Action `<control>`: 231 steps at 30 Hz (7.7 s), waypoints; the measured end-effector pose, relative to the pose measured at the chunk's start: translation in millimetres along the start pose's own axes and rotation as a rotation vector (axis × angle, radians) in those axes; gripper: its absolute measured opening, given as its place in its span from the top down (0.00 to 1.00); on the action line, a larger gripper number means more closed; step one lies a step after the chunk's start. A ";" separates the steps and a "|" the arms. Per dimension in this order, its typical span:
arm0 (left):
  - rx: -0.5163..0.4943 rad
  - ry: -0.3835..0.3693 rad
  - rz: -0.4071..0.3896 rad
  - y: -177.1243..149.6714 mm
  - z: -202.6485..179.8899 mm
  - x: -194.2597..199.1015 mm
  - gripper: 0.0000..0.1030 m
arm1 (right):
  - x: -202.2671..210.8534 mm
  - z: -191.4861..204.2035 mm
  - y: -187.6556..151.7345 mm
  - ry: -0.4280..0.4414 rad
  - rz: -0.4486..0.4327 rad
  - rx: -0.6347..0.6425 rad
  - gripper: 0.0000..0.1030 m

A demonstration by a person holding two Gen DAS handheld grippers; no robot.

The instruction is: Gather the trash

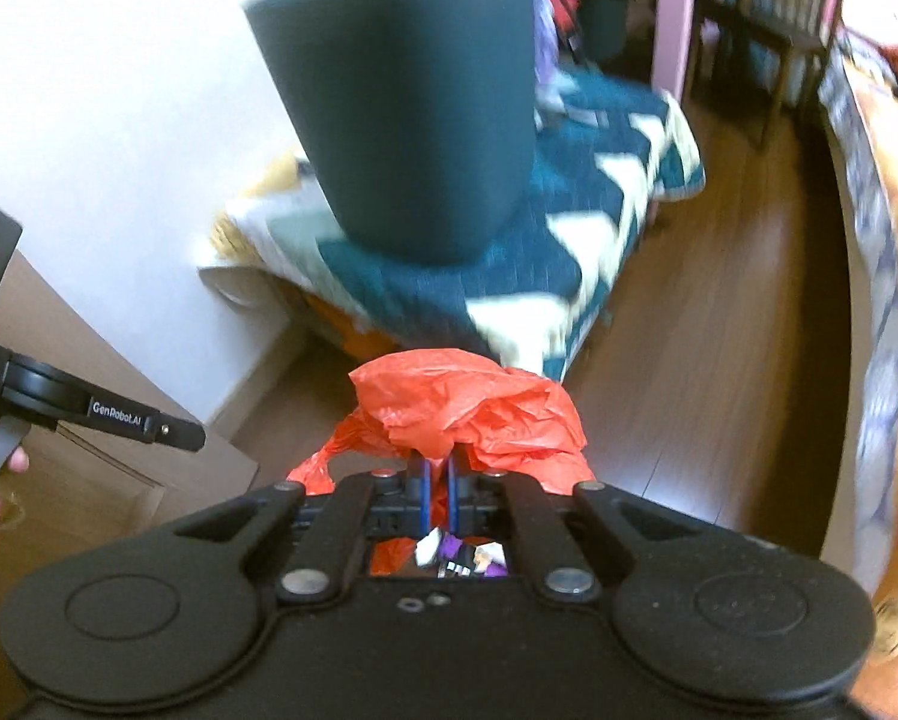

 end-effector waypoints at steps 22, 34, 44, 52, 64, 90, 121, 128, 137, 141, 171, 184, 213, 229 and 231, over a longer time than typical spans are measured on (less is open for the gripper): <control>0.075 0.039 0.199 -134.4 65.0 -342.8 0.39 | -141.2 -36.4 -177.0 0.041 0.216 -0.063 0.95; 0.025 0.145 0.206 -158.9 67.4 -451.6 0.16 | -189.7 -62.5 -214.8 0.052 0.238 -0.074 0.95; 0.049 0.154 0.225 -164.2 79.2 -443.0 0.77 | -203.9 -60.7 -227.6 0.048 0.249 -0.074 0.95; 0.042 0.079 0.154 -119.1 57.9 -309.1 0.92 | -160.8 -36.8 -179.8 0.031 0.181 -0.054 0.95; 0.027 0.074 0.180 -118.2 67.7 -310.8 0.54 | -111.4 -27.8 -134.2 0.046 0.128 0.009 0.95; 0.160 0.212 0.239 -189.2 129.4 -397.8 0.76 | -192.0 -42.7 -212.7 0.082 0.218 -0.008 0.95; 0.014 -0.075 -0.437 267.2 -18.8 139.5 0.75 | 50.5 16.2 231.6 0.012 -0.396 0.182 0.95; -0.004 -0.066 -0.379 342.1 -30.5 99.3 0.75 | -5.1 27.5 292.8 -0.021 -0.355 0.280 0.95; -0.084 -0.003 -0.194 345.2 -32.4 9.2 0.75 | -91.9 46.3 288.1 -0.010 -0.145 0.385 0.96; -0.096 0.005 -0.128 342.4 -35.7 -19.4 0.73 | -109.3 50.5 278.2 -0.003 -0.075 0.426 0.95; -0.125 -0.060 -0.334 274.3 -49.3 104.7 0.35 | -4.2 11.7 257.5 0.094 -0.164 0.156 0.64; -0.173 -0.039 -0.442 200.4 -42.4 171.3 0.23 | 71.2 -1.2 218.6 0.122 -0.263 0.043 0.45; -0.154 -0.098 -0.009 -57.8 11.9 -106.3 0.00 | -74.2 -74.1 -104.1 -0.047 0.071 -0.081 0.08; -0.517 -0.109 0.204 -239.7 13.0 -322.0 0.00 | -249.2 -68.8 -285.8 -0.039 0.295 -0.118 0.14; -0.568 -0.119 0.230 -257.5 13.4 -345.2 0.00 | -268.9 -70.4 -302.4 -0.050 0.319 -0.156 0.16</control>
Point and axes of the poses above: each gripper's, at about its wrist camera, not at the fingertips, and x roughly against the way its jaws point, z to its left, y to its top, the point moved 1 cm from there along -x, roughly the way its jaws point, and after that the axes turned 10 degrees about -z, right-handed, at the moved point
